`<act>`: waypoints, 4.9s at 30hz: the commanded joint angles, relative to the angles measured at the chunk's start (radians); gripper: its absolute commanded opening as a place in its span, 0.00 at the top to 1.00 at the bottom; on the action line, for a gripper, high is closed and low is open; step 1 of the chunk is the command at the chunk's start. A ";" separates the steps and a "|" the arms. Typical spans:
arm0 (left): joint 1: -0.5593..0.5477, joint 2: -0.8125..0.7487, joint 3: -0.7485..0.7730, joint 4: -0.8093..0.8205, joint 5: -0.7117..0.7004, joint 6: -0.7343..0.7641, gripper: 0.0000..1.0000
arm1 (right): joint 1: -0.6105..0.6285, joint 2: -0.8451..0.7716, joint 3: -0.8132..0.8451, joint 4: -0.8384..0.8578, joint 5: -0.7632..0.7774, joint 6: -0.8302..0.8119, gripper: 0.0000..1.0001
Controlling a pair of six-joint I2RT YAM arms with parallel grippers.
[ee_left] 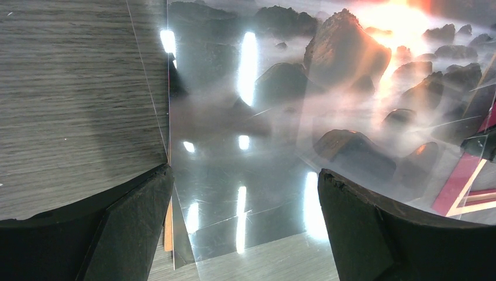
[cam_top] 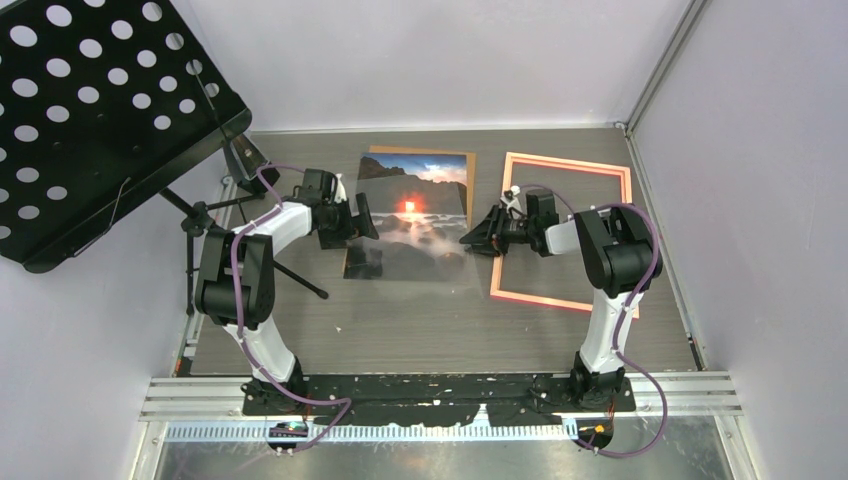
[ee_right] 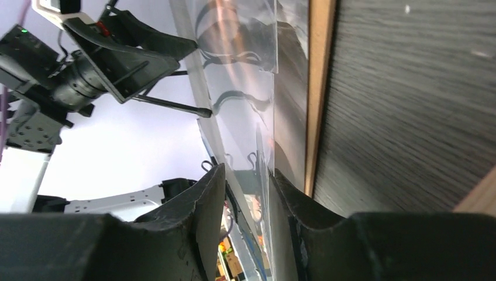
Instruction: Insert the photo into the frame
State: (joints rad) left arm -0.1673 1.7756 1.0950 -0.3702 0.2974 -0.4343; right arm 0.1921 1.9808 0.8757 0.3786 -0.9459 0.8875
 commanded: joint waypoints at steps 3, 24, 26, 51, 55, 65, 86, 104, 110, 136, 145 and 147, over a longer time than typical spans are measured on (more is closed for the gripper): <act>-0.018 0.051 -0.057 -0.044 0.049 -0.005 0.01 | 0.005 0.025 -0.024 0.318 -0.063 0.193 0.60; -0.040 0.042 -0.073 0.022 0.157 0.002 0.01 | 0.042 -0.096 0.000 0.012 0.079 -0.014 0.60; -0.045 0.038 -0.074 0.032 0.181 0.004 0.01 | 0.042 -0.088 -0.001 0.050 0.061 -0.002 0.58; -0.049 0.044 -0.078 0.046 0.213 0.004 0.01 | 0.035 -0.004 0.305 -0.706 0.187 -0.607 0.57; -0.051 0.048 -0.076 0.046 0.215 0.001 0.01 | 0.035 -0.006 0.340 -0.774 0.190 -0.655 0.57; -0.051 0.046 -0.073 0.048 0.218 0.002 0.01 | 0.048 0.068 0.439 -0.937 0.129 -0.759 0.58; -0.051 0.045 -0.085 0.083 0.275 0.012 0.01 | 0.031 0.122 0.375 -0.672 -0.214 -0.588 0.59; -0.051 0.022 -0.080 0.080 0.255 0.023 0.01 | -0.066 0.003 0.289 -0.608 -0.223 -0.622 0.94; -0.051 0.020 -0.075 0.073 0.245 0.031 0.01 | -0.070 -0.013 0.286 -0.615 -0.234 -0.629 0.95; -0.053 -0.207 0.174 -0.156 0.100 0.106 0.01 | -0.071 -0.292 0.437 -0.949 0.026 -0.746 0.94; -0.106 -0.230 0.294 -0.218 0.102 0.068 0.01 | -0.070 -0.375 0.483 -1.021 0.062 -0.768 0.95; -0.106 -0.232 0.285 -0.198 0.109 0.060 0.01 | -0.072 -0.394 0.475 -1.022 0.055 -0.765 0.94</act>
State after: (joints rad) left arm -0.2600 1.5837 1.3495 -0.5594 0.3927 -0.3592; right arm 0.1207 1.6714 1.3071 -0.6266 -0.8860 0.1368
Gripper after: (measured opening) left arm 0.991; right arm 0.063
